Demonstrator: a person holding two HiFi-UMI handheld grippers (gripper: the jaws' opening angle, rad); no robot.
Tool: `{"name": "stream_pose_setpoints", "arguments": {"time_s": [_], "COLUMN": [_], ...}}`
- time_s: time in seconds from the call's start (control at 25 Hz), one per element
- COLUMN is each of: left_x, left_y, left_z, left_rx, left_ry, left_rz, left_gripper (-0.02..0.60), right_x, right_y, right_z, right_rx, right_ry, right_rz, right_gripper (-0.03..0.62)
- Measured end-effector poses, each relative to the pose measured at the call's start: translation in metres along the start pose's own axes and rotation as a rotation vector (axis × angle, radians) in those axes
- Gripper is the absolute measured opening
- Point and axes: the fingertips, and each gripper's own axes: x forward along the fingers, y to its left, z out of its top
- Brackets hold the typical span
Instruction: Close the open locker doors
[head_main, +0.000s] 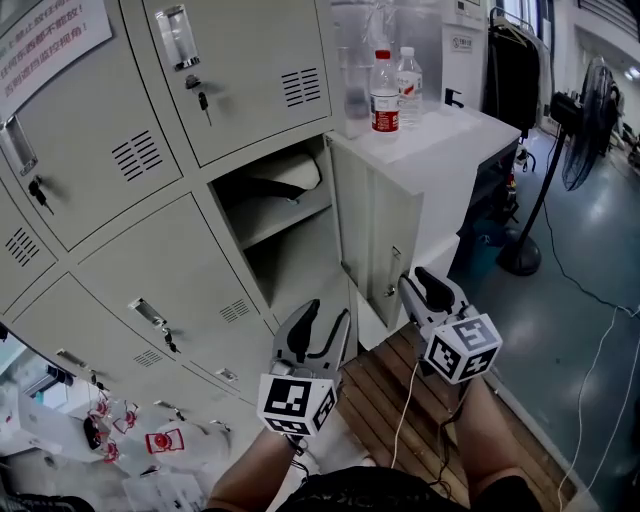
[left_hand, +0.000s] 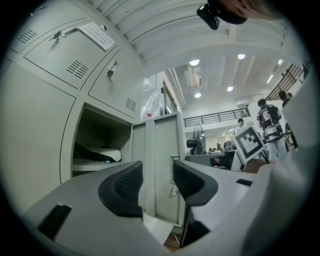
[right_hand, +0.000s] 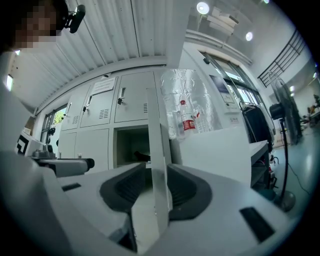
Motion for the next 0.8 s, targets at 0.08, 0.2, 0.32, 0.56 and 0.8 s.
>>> {"name": "stream_pose_setpoints", "arguments": {"time_s": [0.08, 0.2, 0.32, 0.56, 0.8], "left_x": [-0.001, -0.002, -0.002, -0.002, -0.007], "left_y": [0.004, 0.009, 0.012, 0.019, 0.026], "left_z": [-0.004, -0.009, -0.010, -0.010, -0.013], "left_rx": [-0.012, -0.026, -0.020, -0.018, -0.027], "left_ry": [0.011, 0.024, 0.029, 0.032, 0.036], "left_rz": [0.003, 0.006, 0.008, 0.005, 0.008], "left_gripper": [0.184, 0.184, 0.184, 0.184, 0.184], "right_x": [0.006, 0.013, 0.018, 0.023, 0.024], "right_y": [-0.002, -0.003, -0.004, -0.003, 0.009], "right_z": [-0.003, -0.007, -0.010, -0.013, -0.015], "right_rx": [0.006, 0.012, 0.008, -0.010, -0.035], "right_ry": [0.005, 0.013, 0.021, 0.037, 0.031], "right_rz": [0.000, -0.002, -0.009, -0.032, -0.024], "right_gripper": [0.121, 0.121, 0.121, 0.114, 0.100]}}
